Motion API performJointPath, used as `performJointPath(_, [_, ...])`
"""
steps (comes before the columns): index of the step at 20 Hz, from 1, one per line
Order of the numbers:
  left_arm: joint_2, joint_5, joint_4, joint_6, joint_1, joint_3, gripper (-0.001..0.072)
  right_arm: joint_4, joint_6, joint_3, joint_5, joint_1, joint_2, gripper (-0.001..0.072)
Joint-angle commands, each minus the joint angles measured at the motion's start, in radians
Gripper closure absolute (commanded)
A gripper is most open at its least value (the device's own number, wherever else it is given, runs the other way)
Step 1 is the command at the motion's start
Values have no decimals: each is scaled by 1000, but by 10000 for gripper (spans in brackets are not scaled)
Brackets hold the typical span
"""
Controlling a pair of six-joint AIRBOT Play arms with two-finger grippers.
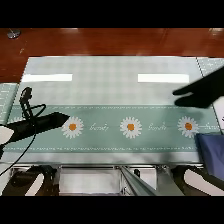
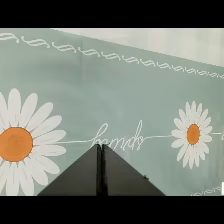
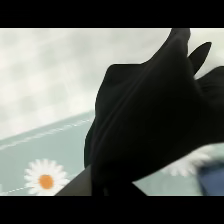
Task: Fold the shirts.
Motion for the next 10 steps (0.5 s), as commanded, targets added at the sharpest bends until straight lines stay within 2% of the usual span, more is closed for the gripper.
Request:
performJointPath(1, [0,7,0,0,0,0,676,-144,-17,-190,61,-185,185,693])
performJointPath(3, [0,23,0,0,0,0,676,-231,-56,-355,61,-283,303,693])
performJointPath(6, [0,31,0,0,0,0,676,-466,-149,-609,61,-447,474,692])
performJointPath(9, [0,18,-3,2,-23,-2,676,-524,-105,-842,33,-590,631,691])
performJointPath(10, [0,19,-3,4,-41,-5,676,-576,-81,-899,11,-606,669,657])
